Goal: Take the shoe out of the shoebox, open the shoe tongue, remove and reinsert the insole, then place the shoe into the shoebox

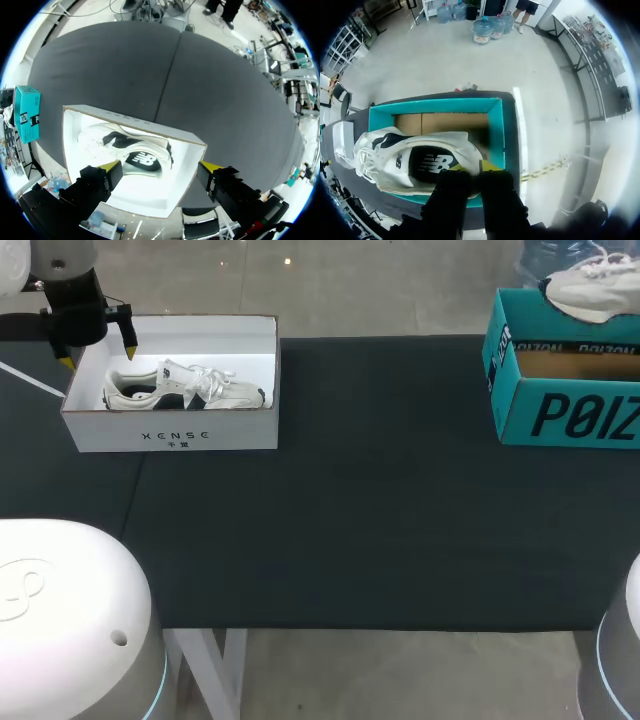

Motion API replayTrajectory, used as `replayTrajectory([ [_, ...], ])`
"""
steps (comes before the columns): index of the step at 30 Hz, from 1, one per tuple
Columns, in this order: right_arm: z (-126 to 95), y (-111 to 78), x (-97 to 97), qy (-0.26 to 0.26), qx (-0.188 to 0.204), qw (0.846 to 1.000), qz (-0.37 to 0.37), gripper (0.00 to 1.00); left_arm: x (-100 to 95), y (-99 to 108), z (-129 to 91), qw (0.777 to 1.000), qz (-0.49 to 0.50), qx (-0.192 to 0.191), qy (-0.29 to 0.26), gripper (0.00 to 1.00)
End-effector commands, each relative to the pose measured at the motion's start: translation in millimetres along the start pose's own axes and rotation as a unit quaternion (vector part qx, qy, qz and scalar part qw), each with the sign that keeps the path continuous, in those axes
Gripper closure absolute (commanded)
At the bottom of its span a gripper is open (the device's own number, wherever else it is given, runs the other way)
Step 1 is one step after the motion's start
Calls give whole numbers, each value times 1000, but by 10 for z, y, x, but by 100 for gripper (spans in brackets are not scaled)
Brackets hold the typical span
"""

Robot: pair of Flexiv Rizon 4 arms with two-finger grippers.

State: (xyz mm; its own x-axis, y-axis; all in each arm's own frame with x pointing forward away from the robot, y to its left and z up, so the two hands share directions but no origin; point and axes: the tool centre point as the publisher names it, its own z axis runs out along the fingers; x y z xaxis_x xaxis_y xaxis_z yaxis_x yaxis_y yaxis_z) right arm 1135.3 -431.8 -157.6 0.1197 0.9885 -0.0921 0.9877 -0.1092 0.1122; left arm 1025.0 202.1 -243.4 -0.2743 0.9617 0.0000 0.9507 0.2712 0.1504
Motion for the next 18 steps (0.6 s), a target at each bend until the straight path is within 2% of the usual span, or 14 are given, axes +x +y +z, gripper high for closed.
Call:
replayTrajectory([
  [1, -549, -822, 124, -9, -107, 994, 1, 100, 6, -9, -4, 1000, 0, -1, 0, 0],
  [5, -698, -1282, 275, -8, -125, 992, 16, 100, 6, -9, -4, 1000, 0, -1, 0, 0],
  [10, -838, -1902, 570, -12, -156, 987, 29, 100, 6, -9, -4, 1000, 0, -1, 0, 0],
  [13, -853, -2253, 779, -11, -155, 987, 46, 100, 6, -9, -4, 1000, 0, -1, 0, 0],
  [18, -834, -2713, 1182, -37, -167, 984, 48, 100, 6, -9, -4, 1000, 0, -1, 0, 0],
])
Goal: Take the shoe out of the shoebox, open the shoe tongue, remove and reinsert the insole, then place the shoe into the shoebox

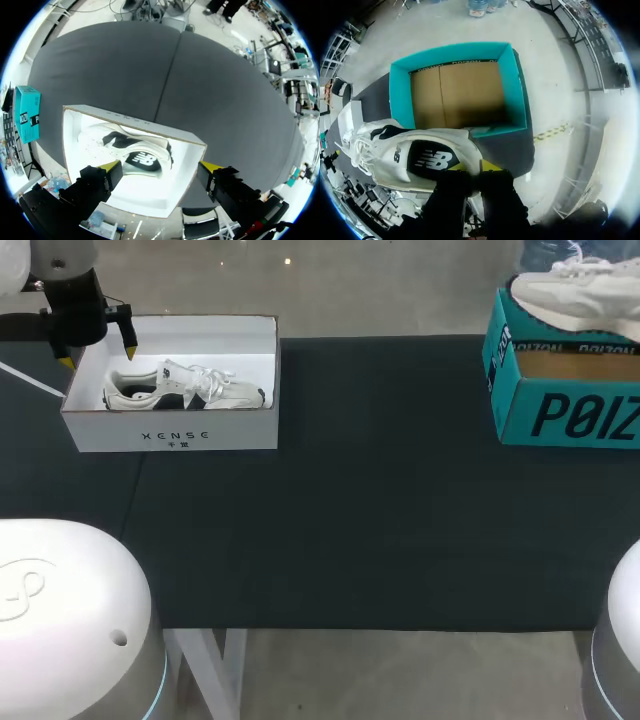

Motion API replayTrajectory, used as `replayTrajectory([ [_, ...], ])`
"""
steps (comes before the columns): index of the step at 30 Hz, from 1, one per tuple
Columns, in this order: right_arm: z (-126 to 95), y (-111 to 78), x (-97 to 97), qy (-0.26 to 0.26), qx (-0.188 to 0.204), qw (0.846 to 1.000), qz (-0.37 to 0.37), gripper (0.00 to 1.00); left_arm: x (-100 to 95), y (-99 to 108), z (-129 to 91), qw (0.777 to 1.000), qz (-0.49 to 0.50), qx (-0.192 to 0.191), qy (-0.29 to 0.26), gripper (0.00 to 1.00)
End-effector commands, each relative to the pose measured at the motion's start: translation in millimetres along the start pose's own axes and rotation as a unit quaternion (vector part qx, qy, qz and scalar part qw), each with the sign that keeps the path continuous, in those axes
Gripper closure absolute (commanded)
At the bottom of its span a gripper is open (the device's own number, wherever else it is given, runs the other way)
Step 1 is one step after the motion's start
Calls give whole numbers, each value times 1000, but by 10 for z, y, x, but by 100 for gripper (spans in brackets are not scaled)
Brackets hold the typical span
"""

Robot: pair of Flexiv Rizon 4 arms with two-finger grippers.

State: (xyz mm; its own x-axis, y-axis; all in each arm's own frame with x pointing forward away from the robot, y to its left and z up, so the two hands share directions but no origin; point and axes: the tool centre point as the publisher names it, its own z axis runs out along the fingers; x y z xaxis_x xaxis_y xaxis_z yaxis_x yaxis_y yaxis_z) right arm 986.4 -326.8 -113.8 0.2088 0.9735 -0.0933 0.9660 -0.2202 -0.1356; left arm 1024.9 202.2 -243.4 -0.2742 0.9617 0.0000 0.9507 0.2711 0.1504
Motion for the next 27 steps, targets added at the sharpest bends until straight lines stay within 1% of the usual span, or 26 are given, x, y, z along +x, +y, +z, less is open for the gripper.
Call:
replayTrajectory([
  [1, 195, -1286, 321, -23, -300, 954, 11, 100, 5, -9, -4, 1000, 0, -1, 0, 0],
  [2, 217, -1369, 385, -22, -307, 951, 16, 100, 5, -9, -4, 1000, 0, -1, 0, 0],
  [3, 254, -1462, 468, -34, -316, 948, 22, 100, 5, -9, -4, 1000, 0, -1, 0, 0],
  [4, 270, -1505, 505, -35, -323, 946, 23, 100, 5, -9, -4, 1000, 0, -1, 0, 0],
  [5, 300, -1620, 588, -31, -347, 937, 36, 100, 5, -9, -4, 1000, 0, -1, 0, 0],
  [7, 340, -1723, 700, -31, -360, 931, 40, 100, 5, -9, -4, 1000, 0, -1, 0, 0],
  [8, 360, -1806, 796, -45, -374, 925, 44, 100, 5, -9, -4, 1000, 0, -1, 0, 0],
  [10, 393, -1937, 944, -44, -389, 919, 47, 100, 5, -9, -4, 1000, 0, -1, 0, 0],
  [11, 409, -1974, 987, -43, -391, 918, 49, 100, 5, -9, -4, 1000, 0, -1, 0, 0],
  [12, 450, -2036, 1080, -43, -394, 917, 48, 100, 5, -9, -4, 1000, 0, -1, 0, 0],
  [15, 553, -2153, 1273, -41, -395, 917, 44, 100, 5, -9, -4, 1000, 0, -1, 0, 0],
  [16, 593, -2186, 1350, -33, -383, 922, 35, 100, 5, -9, -4, 1000, 0, -1, 0, 0],
  [17, 636, -2192, 1408, -34, -361, 931, 43, 100, 5, -9, -4, 1000, 0, -1, 0, 0],
  [27, 636, -2192, 1408, -34, -361, 931, 43, 100, 5, -9, -4, 1000, 0, -1, 0, 0],
])
